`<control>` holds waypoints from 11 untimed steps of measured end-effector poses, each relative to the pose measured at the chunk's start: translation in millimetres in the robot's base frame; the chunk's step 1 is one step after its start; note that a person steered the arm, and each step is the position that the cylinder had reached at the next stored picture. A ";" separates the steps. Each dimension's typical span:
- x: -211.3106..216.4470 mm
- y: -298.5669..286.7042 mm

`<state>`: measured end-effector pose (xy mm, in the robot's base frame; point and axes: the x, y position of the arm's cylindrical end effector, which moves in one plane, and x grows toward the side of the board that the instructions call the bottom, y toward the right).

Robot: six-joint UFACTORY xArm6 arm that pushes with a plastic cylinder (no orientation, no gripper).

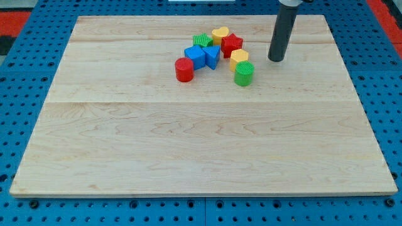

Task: Nudge yellow heart and red star down a bit

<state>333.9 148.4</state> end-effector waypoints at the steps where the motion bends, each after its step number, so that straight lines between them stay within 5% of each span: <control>1: 11.1 0.0; 5: -57.2 17.1; 7: -102.5 -45.8; 11: -73.0 -98.0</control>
